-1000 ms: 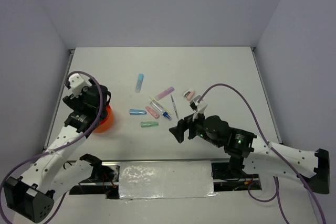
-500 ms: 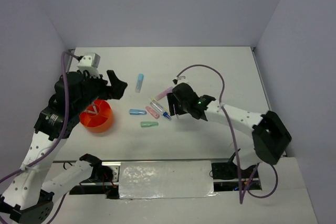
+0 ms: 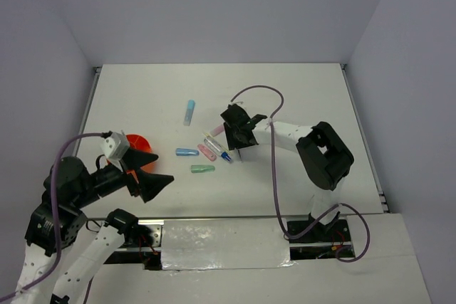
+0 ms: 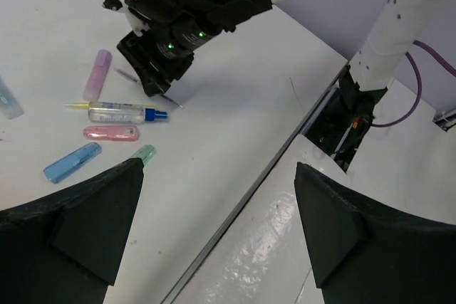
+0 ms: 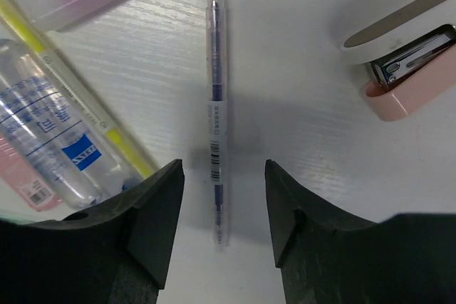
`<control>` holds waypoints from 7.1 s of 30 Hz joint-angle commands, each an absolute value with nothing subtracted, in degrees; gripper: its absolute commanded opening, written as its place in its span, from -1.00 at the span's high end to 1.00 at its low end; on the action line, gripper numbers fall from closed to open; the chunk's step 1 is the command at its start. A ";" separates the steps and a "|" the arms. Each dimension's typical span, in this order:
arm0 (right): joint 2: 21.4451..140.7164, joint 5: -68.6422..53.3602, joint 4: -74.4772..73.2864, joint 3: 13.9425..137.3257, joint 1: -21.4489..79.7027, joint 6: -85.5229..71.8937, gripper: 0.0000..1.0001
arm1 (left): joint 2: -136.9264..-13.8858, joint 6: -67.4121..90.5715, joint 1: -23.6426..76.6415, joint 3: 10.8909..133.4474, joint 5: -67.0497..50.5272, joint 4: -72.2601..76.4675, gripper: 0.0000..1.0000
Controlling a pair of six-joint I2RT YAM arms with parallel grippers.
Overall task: Sort the stationery into containers
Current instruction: Pick up the pen from the center of the board, then place the pen in the storage box, then pick up the pen from the center of the board.
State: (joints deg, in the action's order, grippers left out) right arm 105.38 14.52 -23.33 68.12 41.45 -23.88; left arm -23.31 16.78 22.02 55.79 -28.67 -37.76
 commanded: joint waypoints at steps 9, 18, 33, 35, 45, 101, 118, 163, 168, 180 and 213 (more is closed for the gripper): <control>110.74 10.29 -20.22 67.68 40.34 -23.12 0.35 | -12.49 19.16 21.27 58.44 -18.57 -48.95 -0.99; 102.85 12.57 -19.26 61.53 40.34 -26.19 1.00 | -14.06 23.90 20.83 56.17 -19.40 -44.77 -0.99; 68.83 1.94 1.82 49.31 56.33 -29.44 1.00 | -31.11 35.94 20.39 49.22 -26.99 -16.70 -0.98; 67.59 1.06 6.12 49.39 59.40 -29.27 1.00 | -32.60 35.60 20.39 49.83 -25.76 -17.05 -0.96; 70.04 -2.37 10.55 56.86 68.63 -23.21 1.00 | -34.37 32.78 20.39 50.27 -22.85 -19.95 -0.69; 32.69 22.84 -9.05 37.52 68.64 -20.04 -1.00 | -51.07 45.97 17.75 48.42 59.07 -28.74 -0.70; 67.56 7.85 -12.58 50.79 48.62 -21.10 -0.22 | -43.17 23.57 17.93 59.77 12.67 -33.57 -0.99; 118.73 -0.09 -21.09 78.84 41.57 -3.26 0.07 | -28.92 17.40 17.93 45.18 2.55 -26.46 -0.99; 120.67 7.29 -24.78 79.46 43.50 -2.46 0.12 | -29.00 17.40 17.93 45.18 2.55 -26.46 -0.98; 115.14 6.86 -24.52 67.42 43.77 -4.65 0.68 | -29.53 18.10 18.02 45.26 2.11 -26.28 -0.99; 41.94 -2.81 -10.38 46.68 47.01 -26.63 1.00 | -41.73 46.41 36.35 50.98 -21.37 7.03 -0.99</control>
